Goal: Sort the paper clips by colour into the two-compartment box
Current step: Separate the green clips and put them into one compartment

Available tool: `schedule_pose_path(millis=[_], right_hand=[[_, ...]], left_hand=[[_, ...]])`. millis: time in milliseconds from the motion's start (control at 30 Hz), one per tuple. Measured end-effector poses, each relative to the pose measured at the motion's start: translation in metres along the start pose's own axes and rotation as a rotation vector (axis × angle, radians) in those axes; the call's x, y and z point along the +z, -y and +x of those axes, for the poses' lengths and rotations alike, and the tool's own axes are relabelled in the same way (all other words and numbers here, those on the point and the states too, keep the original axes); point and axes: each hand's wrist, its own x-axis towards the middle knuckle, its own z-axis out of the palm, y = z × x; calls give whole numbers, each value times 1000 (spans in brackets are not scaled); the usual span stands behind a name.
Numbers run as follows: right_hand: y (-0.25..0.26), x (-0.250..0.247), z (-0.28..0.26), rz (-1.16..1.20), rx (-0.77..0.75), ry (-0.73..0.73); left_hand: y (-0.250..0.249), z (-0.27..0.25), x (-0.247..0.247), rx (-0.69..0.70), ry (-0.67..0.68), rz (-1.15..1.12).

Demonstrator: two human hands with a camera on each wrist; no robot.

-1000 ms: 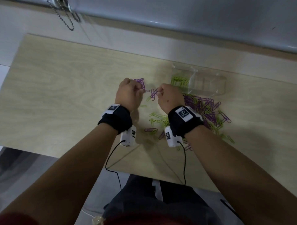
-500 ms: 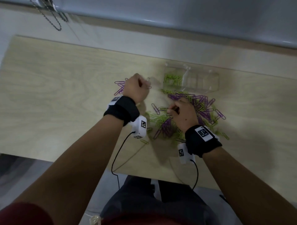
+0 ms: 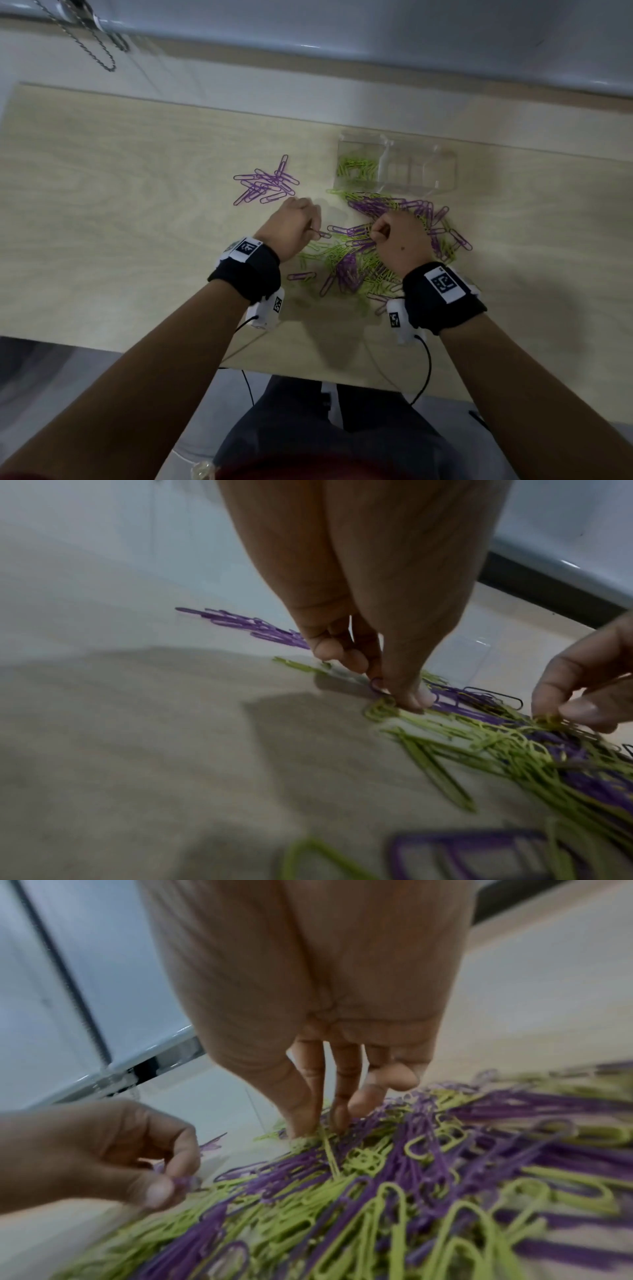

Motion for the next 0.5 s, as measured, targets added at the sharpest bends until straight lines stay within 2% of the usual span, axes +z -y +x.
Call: schedule_pose_path(millis=[67,133,200,267,333,500], right_hand=[[5,-1,-1,-117,-87,-34],[16,2,0,-120,-175,-59],[27,10,5,-135,-215,-11],[37,18,11,-198,-195,70],[44,24,16,-284,-165,127],[51,23,20,-330,-77,183]], left_hand=[[-1,-3,-6,-32,-32,-201],[-2,-5,-17,-80,-148,-372],[8,1,-26,-139,-320,-380],[16,5,-33,-204,-393,-281],[16,1,-34,-178,-354,-164],[-6,-55,-22,-118,14,-132]])
